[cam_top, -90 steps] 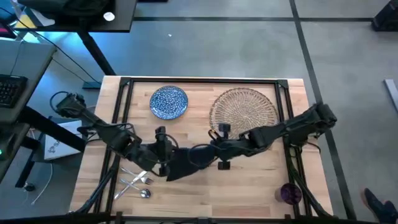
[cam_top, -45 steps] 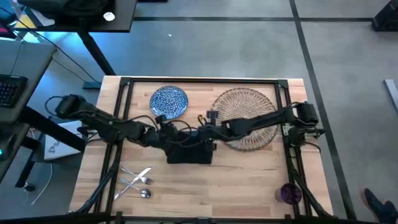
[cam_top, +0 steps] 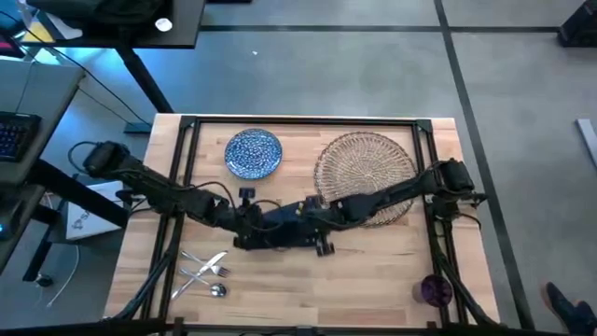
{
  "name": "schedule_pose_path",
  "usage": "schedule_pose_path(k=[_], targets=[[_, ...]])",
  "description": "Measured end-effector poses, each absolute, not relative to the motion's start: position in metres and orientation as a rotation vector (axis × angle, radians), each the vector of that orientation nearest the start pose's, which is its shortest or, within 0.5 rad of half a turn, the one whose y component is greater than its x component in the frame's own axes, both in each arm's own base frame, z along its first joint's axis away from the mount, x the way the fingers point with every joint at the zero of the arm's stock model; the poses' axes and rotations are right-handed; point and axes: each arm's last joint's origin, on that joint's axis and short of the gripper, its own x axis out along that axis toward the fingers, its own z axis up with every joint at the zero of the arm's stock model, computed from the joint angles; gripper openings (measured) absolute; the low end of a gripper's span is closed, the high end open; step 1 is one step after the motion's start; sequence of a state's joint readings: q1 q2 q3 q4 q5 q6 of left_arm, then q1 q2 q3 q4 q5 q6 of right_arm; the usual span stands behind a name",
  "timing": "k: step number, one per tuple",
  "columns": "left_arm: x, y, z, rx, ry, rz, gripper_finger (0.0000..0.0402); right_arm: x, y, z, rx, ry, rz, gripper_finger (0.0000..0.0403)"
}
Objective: Set table place
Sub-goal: Fold the blue table napkin
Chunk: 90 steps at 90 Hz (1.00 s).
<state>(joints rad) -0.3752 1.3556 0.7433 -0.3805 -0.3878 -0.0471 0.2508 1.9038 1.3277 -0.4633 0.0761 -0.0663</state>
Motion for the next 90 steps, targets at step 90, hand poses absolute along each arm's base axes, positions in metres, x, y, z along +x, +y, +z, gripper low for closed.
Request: schedule_pose_path(k=[90], targets=[[0.236,-0.141,0.228,0.341,0.721,-0.287,0.0,0.37,0.088,0.219,-0.422,0.96,0.041,0.009]])
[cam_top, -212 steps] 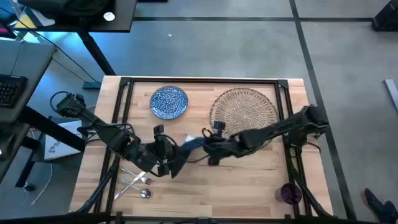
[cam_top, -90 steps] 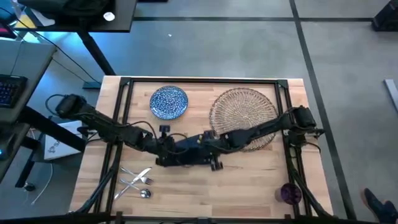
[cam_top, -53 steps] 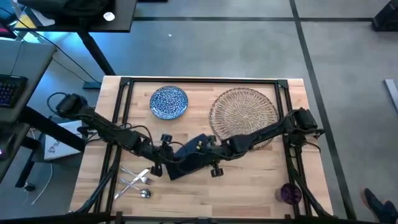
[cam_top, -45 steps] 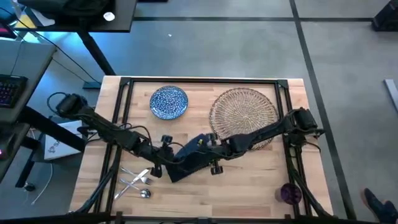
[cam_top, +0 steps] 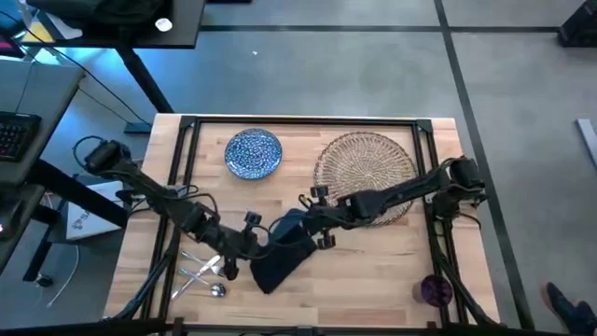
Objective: Set table place
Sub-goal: Fold the blue table napkin
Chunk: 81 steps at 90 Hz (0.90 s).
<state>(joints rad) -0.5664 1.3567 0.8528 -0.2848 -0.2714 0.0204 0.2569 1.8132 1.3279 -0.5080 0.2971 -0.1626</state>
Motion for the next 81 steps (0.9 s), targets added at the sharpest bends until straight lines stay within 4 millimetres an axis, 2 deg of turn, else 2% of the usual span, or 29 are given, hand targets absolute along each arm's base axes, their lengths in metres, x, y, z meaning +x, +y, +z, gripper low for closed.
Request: schedule_pose_path(k=[10,22,31,41,49,57,70,76,81], targets=[[0.234,-0.146,0.226,0.35,0.723,-0.305,0.0,0.376,0.098,0.215,-0.429,0.908,0.14,0.0147],[0.231,-0.15,0.226,0.358,0.72,-0.323,0.0,0.39,0.106,0.2,-0.443,0.842,0.109,0.0197],[0.229,-0.154,0.226,0.359,0.721,-0.335,0.0,0.401,0.106,0.185,-0.452,0.808,0.034,0.0212],[0.226,-0.156,0.225,0.359,0.728,-0.334,0.0,0.413,0.11,0.177,-0.426,0.721,0.045,0.0212],[0.225,-0.156,0.225,0.357,0.728,-0.31,0.0,0.42,0.117,0.172,-0.415,0.645,0.095,0.0195],[0.224,-0.156,0.224,0.371,0.736,-0.294,0.0,0.425,0.121,0.161,-0.414,0.625,0.124,0.0161],[0.22,-0.153,0.221,0.403,0.788,-0.244,0.0,0.426,0.122,0.148,-0.423,0.693,0.138,0.0073],[0.218,-0.15,0.219,0.42,0.818,-0.213,0.0,0.426,0.121,0.149,-0.466,0.736,0.088,0.0025],[0.216,-0.146,0.217,0.443,0.847,-0.185,0.0,0.428,0.117,0.154,-0.5,0.75,0.042,0.001]])
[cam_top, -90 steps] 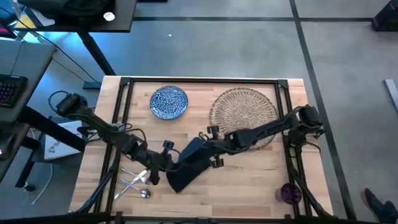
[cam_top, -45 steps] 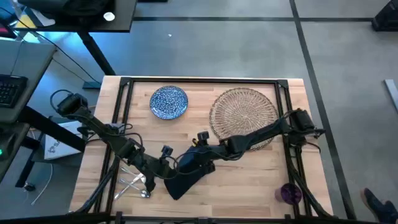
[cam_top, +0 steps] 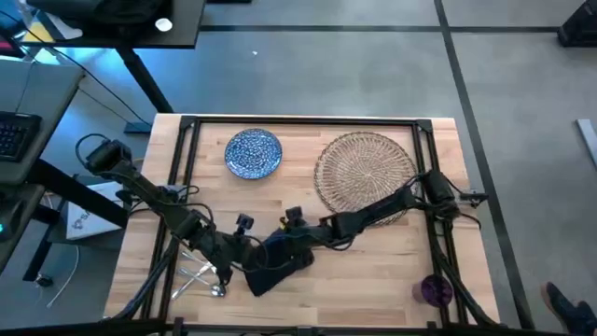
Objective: Set table place
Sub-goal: Fold the blue table napkin
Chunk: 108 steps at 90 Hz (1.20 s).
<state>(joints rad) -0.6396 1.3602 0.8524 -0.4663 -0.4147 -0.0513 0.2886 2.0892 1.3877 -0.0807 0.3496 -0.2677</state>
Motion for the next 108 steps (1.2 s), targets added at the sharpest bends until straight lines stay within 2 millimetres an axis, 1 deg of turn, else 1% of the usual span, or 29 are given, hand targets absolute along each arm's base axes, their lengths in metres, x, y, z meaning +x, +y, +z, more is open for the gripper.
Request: schedule_pose_path(k=[5,15,26,34,42,49,60,67,77,86,108], targets=[[0.216,-0.142,0.215,0.457,0.875,-0.164,0.0,0.432,0.11,0.159,-0.516,0.777,0.011,0.0007],[0.217,-0.129,0.213,0.493,0.928,-0.084,0.0,0.438,0.086,0.167,-0.564,0.846,-0.03,0.0001],[0.217,-0.106,0.211,0.6,1.008,0.062,0.0,0.444,0.055,0.177,-0.624,0.917,-0.066,0.0],[0.218,-0.087,0.215,0.659,1.038,0.182,0.0,0.447,0.036,0.186,-0.636,0.968,-0.083,0.0],[0.217,-0.077,0.22,0.658,1.031,0.237,0.0,0.447,0.026,0.195,-0.607,1.017,-0.105,0.0],[0.214,-0.079,0.226,0.628,0.996,0.21,0.0,0.446,0.032,0.203,-0.535,1.037,-0.051,0.0],[0.209,-0.09,0.226,0.626,0.989,0.131,0.0,0.446,0.055,0.205,-0.353,0.995,0.132,0.0],[0.206,-0.093,0.221,0.613,1.004,0.09,0.0,0.449,0.07,0.203,-0.287,0.919,0.195,0.0],[0.199,-0.092,0.207,0.586,1.048,0.083,0.0,0.45,0.084,0.196,-0.258,0.834,0.201,0.0],[0.193,-0.088,0.195,0.596,1.085,0.097,0.0,0.452,0.087,0.193,-0.215,0.782,0.183,0.0],[0.183,-0.082,0.177,0.651,1.13,0.119,0.0,0.454,0.076,0.192,-0.214,0.784,0.105,0.0]])
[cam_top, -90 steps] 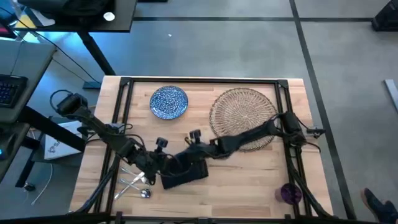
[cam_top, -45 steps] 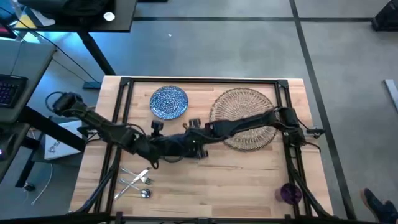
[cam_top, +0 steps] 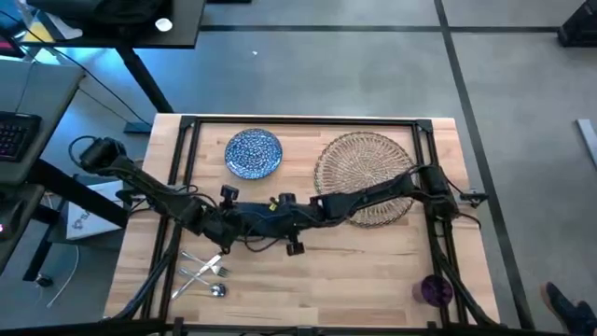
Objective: Set table place
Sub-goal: Fold the blue table napkin
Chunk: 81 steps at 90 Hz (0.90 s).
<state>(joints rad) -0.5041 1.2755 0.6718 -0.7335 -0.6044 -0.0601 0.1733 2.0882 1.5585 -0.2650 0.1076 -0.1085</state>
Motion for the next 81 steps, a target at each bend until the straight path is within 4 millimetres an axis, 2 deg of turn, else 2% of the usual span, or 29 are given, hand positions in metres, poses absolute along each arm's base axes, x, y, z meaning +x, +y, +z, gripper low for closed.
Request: schedule_pose_path(k=[20,36,66,81], targets=[[0.18,-0.082,0.171,0.634,1.156,0.082,0.0,0.455,0.063,0.185,-0.183,0.816,0.073,0.0],[0.181,-0.079,0.168,0.612,1.154,0.091,0.0,0.459,0.064,0.172,-0.193,0.83,0.114,0.0],[0.185,-0.062,0.164,0.298,1.276,0.089,0.0002,0.472,0.067,0.133,-0.169,0.818,0.153,0.0],[0.184,-0.056,0.163,0.192,1.309,0.135,0.0029,0.474,0.068,0.118,-0.17,0.832,0.152,0.0]])
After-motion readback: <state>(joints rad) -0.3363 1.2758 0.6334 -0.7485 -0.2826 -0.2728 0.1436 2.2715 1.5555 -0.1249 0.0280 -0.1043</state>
